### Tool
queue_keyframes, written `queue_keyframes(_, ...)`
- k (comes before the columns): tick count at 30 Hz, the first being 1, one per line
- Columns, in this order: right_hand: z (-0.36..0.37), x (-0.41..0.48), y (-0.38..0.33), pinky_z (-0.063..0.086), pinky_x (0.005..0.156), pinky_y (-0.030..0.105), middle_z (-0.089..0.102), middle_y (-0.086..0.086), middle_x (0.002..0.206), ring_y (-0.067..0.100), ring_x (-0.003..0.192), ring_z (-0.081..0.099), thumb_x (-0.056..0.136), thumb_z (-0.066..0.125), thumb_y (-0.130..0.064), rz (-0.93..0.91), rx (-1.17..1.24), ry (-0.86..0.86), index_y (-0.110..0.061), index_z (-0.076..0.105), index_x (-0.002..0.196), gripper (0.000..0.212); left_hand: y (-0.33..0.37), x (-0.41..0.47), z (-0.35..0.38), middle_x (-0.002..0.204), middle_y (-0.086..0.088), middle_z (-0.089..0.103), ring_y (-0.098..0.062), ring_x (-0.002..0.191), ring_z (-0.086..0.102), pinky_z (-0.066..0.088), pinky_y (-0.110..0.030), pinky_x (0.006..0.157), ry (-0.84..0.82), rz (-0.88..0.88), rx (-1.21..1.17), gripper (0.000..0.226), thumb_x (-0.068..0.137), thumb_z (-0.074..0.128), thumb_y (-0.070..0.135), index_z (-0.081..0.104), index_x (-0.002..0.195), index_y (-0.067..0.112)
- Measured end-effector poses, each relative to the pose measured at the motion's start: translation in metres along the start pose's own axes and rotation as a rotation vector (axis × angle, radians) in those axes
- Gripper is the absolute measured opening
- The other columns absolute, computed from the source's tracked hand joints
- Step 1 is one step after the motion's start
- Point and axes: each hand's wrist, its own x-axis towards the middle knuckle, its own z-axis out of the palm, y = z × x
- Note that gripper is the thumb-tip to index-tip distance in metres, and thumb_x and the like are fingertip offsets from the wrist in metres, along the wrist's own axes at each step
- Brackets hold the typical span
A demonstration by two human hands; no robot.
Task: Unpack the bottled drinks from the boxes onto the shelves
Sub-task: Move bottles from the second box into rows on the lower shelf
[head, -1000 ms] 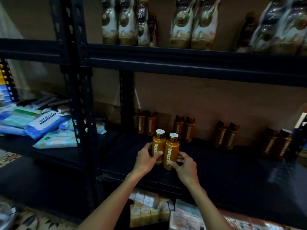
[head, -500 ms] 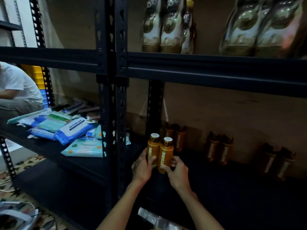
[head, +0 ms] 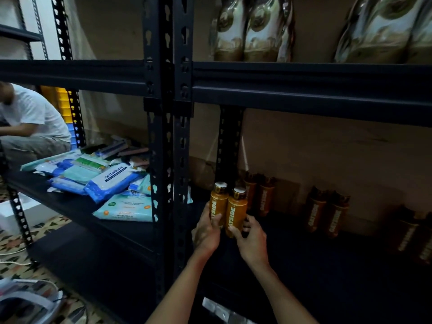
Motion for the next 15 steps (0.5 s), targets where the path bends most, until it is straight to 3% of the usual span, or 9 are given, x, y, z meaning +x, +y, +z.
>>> queue_keyframes(5,-0.0004,0.0000,0.0000,0.051,0.090,0.023,0.062,-0.007,0.122,0.003,0.108,0.061,0.088,0.077,-0.033,0.001,0.006,-0.004,-0.028,0.056,0.133,0.050,0.0022,-0.0015,0.0000,0.140,0.011,0.056,-0.017,0.129,0.052,0.029,-0.034,0.103,-0.005,0.011,-0.007,0.047,0.104,0.040,0.043,0.031,0.150,0.039)
queue_keyframes(13,-0.0004,-0.0021,-0.0006,0.049,0.091,0.019,0.064,-0.012,0.121,-0.001,0.108,0.060,0.087,0.078,-0.031,0.023,-0.007,-0.042,-0.031,0.054,0.133,0.051,0.0048,-0.0055,-0.0018,0.138,0.010,0.057,-0.016,0.127,0.054,0.028,-0.027,0.094,-0.024,0.020,-0.025,0.049,0.104,0.040,0.044,0.027,0.151,0.040)
queue_keyframes(15,-0.0004,-0.0026,-0.0008,0.050,0.092,0.020,0.064,-0.013,0.122,-0.001,0.109,0.059,0.088,0.077,-0.033,0.026,-0.006,-0.042,-0.031,0.054,0.134,0.051,0.0035,-0.0059,-0.0019,0.139,0.010,0.057,-0.018,0.128,0.053,0.031,-0.030,0.098,-0.038,0.011,-0.044,0.054,0.102,0.040,0.052,0.024,0.152,0.042)
